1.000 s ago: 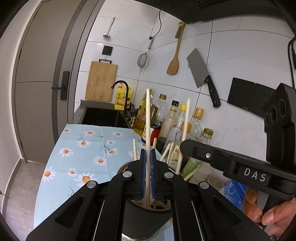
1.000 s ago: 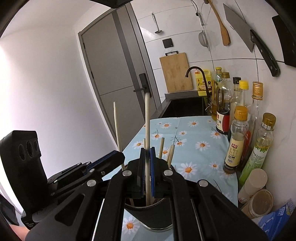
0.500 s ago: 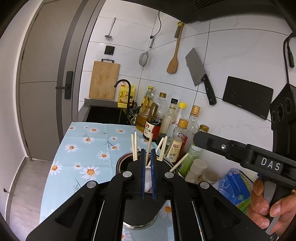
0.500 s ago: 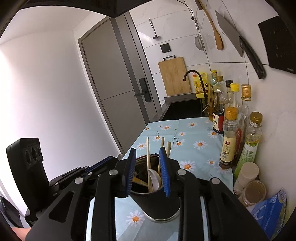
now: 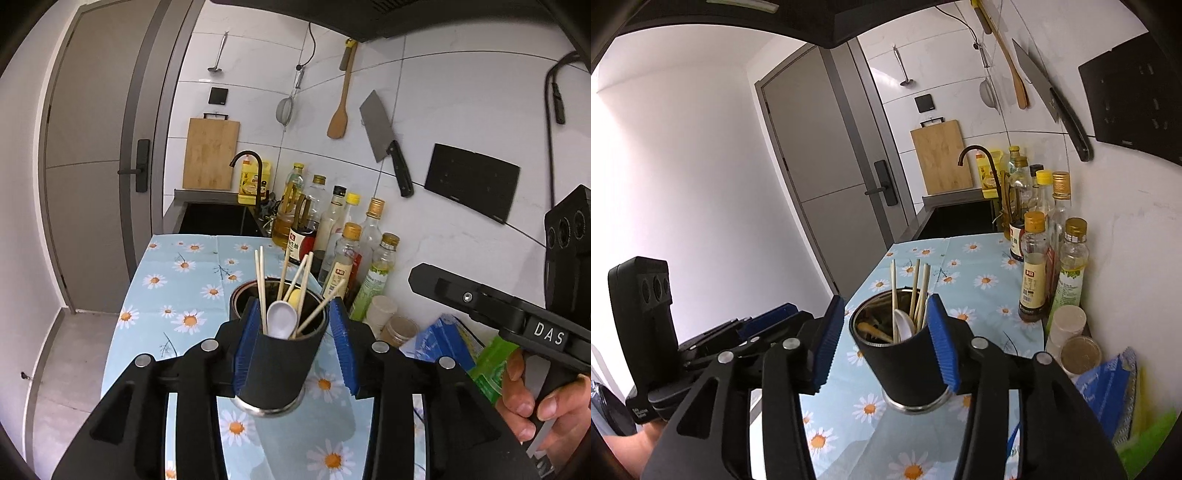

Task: Organize utensils

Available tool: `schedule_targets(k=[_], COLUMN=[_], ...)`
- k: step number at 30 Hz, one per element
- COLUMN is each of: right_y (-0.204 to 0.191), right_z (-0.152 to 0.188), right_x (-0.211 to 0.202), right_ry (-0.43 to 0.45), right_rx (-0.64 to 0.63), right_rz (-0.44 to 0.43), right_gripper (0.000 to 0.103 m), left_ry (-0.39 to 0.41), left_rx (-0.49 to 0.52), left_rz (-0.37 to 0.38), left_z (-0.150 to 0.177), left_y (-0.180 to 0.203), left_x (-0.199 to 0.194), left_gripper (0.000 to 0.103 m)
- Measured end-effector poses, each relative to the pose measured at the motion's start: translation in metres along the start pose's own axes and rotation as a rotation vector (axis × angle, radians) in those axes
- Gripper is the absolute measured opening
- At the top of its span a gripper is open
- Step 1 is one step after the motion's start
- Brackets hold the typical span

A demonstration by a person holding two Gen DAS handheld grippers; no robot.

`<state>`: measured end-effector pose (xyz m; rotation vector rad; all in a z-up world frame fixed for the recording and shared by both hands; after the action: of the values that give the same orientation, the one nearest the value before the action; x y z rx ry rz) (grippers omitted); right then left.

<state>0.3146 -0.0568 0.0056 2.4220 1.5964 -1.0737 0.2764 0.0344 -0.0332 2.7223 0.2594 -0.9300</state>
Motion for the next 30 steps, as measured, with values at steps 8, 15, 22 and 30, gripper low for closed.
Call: schedule_targets(k=[8,15,22,30], right_y=[-0.004,0.001,0.002,0.003], right_z=[0.026,0.053,0.071,0.099], right_x=[-0.020,-0.030,-0.043,-0.039], right_ry=[-0.045,-0.078,-0.091,-0.143], right_rx=[-0.029,-0.023,-0.054,-0.030], right_rz=[0.033,0.067,0.129,0.162], right_gripper=[0.080,0.098,0.098,0.098], left_ry=[-0.043,-0.086,-0.126,-0.184], left_rx=[-0.021,-0.011,-0.043,-0.041], left_rz=[-0.001,-0.014,-0.064,-0.100], left_z=[0.025,0.052,0.078,0.104], left_y=[0.001,0.006,0.000,-0.001], left_x=[-0.021,-0.032,-0.040,-0.043], left_gripper=[0.058,0.094,0.096,0.096])
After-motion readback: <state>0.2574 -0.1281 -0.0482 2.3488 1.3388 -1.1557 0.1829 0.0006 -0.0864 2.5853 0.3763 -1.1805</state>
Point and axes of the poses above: each gripper's, at about its wrist camera, not at the fingertips, and x roughly the way its jaws point, y to its right, z to its underside, the point moved 10 cm from there along x, roughly the way its jaws point, and after that the axes turned 14 degrees about -y, right-handed, at the moved point
